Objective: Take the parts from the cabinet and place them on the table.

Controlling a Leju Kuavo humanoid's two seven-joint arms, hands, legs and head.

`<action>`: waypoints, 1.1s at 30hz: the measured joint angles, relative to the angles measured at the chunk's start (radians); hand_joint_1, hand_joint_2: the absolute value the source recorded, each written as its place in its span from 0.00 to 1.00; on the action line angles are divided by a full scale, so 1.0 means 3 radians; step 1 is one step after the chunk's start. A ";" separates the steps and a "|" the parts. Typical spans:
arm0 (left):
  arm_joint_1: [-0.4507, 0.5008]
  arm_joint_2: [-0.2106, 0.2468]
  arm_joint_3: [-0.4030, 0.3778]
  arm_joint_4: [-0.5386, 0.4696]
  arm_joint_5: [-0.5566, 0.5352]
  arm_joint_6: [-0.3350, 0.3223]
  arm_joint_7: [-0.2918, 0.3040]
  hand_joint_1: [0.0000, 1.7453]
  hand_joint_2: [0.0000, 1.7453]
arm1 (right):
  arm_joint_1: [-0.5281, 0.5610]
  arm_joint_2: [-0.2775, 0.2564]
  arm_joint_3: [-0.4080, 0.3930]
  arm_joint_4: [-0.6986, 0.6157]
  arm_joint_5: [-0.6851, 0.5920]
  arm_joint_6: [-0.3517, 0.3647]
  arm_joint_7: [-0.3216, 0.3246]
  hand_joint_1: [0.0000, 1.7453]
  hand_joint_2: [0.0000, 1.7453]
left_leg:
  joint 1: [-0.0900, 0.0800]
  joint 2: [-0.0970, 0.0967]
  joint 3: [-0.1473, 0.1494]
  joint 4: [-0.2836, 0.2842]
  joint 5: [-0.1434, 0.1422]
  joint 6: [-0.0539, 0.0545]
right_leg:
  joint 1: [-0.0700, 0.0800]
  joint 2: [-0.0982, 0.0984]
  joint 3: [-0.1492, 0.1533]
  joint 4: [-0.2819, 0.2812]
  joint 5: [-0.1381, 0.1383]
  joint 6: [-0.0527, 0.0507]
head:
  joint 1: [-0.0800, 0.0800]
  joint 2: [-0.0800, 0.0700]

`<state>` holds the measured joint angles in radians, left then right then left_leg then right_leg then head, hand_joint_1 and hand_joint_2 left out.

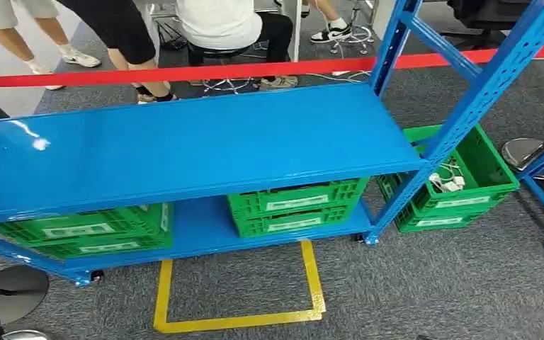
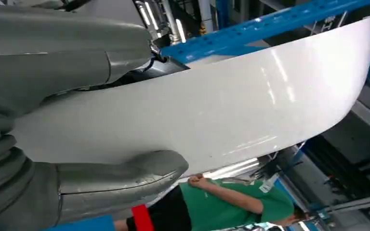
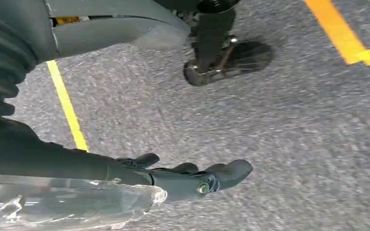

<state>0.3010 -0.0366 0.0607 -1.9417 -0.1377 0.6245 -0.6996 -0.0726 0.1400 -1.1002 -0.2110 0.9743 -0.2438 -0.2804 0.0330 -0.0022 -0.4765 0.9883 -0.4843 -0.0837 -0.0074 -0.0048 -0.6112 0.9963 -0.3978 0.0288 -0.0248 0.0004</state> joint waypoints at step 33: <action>0.0063 0.0048 -0.0066 -0.0130 -0.0169 0.0099 -0.0004 1.00 1.00 | -0.0042 -0.0009 0.0053 -0.0010 0.0109 0.0128 0.0033 0.00 1.00 | -0.0074 0.0004 0.0102 -0.0114 -0.0116 0.0199 | 0.0057 0.0002 -0.0091 0.0032 0.0104 -0.0010 | 0.0037 0.0000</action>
<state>0.3199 -0.0221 0.0408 -1.9806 -0.1885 0.6542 -0.7007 -0.0853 0.1373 -1.0842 -0.2140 1.0071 -0.2052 -0.2704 0.0107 -0.0011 -0.4460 0.9542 -0.5191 -0.0241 0.0096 -0.0043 -0.6385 1.0061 -0.3666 0.0258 -0.0137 0.0004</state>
